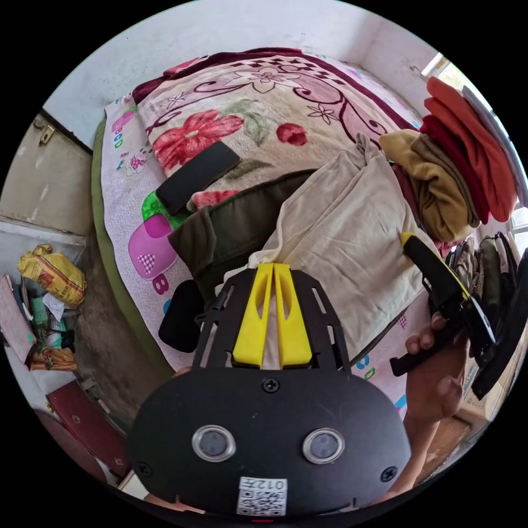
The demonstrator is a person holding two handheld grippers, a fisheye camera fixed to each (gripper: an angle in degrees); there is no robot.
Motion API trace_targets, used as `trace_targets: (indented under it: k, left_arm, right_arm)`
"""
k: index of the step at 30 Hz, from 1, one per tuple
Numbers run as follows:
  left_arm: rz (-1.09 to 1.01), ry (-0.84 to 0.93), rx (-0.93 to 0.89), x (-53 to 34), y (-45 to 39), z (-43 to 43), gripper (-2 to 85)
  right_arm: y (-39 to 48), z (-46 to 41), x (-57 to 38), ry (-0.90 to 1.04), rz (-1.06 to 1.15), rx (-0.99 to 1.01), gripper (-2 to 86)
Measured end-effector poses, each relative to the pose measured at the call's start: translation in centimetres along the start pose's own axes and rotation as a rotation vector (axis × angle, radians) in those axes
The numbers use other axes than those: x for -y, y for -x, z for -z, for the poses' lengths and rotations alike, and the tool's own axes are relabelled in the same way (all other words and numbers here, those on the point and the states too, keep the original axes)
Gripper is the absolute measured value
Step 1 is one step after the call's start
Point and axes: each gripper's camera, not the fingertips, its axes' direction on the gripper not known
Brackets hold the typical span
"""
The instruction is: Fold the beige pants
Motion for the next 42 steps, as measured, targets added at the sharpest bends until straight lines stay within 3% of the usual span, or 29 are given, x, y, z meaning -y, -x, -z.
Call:
trace_targets:
  k: [7,10,23,32,35,42]
  left_arm:
    - [0.017,0.009,-0.153,0.7,1.6,-0.3,-0.2]
    - [0.01,0.012,-0.147,0.9,1.2,-0.4,-0.2]
    - [0.005,0.009,-0.03,1.0,-1.5,-1.4,-0.2]
    - [-0.015,-0.073,0.019,-0.2,-2.8,-2.8,-0.2]
    - [-0.03,-0.083,0.02,-0.5,-2.9,-3.3,-0.2]
    - [-0.096,-0.112,0.082,-1.2,-4.1,-5.1,-0.2]
  right_arm:
    - [-2.4,0.0,-1.3,-0.025,0.027,0.124,0.0]
    - [-2.6,0.2,-2.4,-0.06,0.127,0.141,0.1]
    - [-2.2,1.3,-6.0,-0.132,0.157,0.127,0.2]
    - [0.2,1.4,-10.6,-0.314,0.499,0.0,0.3]
    - [-1.0,1.9,-10.7,-0.313,0.354,0.078,0.4]
    - [-2.1,2.2,-11.0,-0.307,0.248,0.141,0.3]
